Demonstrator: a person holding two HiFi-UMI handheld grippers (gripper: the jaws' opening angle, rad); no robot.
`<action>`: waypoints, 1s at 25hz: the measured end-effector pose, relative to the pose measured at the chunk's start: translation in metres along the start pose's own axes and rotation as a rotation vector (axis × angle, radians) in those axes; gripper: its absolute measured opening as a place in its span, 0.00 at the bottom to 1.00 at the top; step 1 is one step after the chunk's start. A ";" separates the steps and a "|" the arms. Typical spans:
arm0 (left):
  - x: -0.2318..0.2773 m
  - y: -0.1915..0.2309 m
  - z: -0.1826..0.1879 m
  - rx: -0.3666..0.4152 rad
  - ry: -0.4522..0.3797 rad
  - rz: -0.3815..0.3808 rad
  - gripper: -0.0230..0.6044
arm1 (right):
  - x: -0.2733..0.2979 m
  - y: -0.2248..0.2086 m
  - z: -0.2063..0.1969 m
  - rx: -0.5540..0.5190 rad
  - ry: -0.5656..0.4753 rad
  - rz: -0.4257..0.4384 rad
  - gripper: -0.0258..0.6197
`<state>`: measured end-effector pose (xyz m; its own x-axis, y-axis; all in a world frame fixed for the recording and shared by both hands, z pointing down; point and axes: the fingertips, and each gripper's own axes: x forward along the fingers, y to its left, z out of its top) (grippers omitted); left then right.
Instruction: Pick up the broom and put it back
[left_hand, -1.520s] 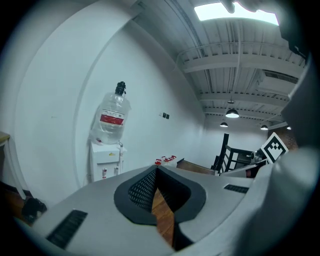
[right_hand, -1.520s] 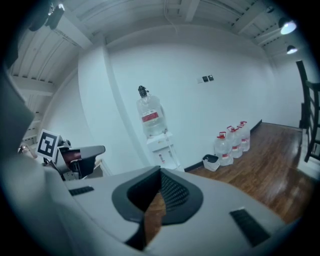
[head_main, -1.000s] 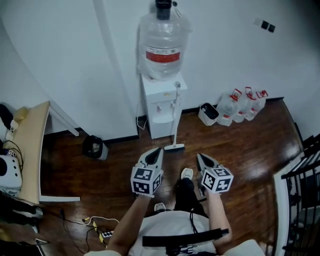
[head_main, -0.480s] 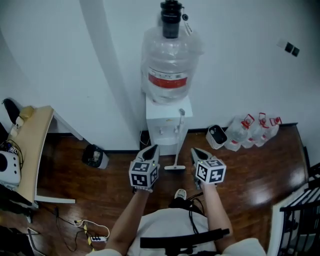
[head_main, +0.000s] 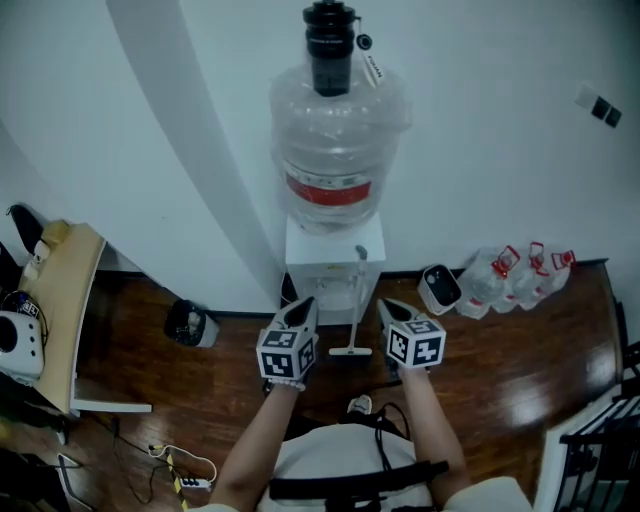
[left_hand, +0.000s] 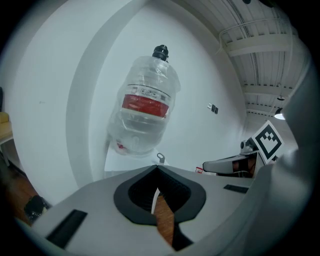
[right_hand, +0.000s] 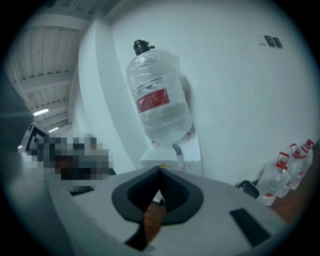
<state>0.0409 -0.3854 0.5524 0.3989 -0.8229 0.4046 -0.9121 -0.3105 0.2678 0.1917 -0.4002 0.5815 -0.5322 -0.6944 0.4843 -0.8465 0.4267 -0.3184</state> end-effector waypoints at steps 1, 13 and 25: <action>0.003 0.004 0.000 -0.003 0.005 -0.004 0.02 | 0.005 -0.001 0.002 0.003 -0.003 -0.006 0.05; 0.012 0.041 0.023 0.032 0.048 -0.137 0.02 | 0.039 0.004 0.012 0.066 -0.021 -0.174 0.06; 0.020 0.054 0.027 0.004 0.039 -0.186 0.02 | 0.066 -0.015 0.002 0.070 -0.019 -0.222 0.34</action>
<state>-0.0032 -0.4312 0.5518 0.5643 -0.7321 0.3815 -0.8224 -0.4579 0.3375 0.1698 -0.4539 0.6165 -0.3324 -0.7778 0.5334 -0.9393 0.2219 -0.2618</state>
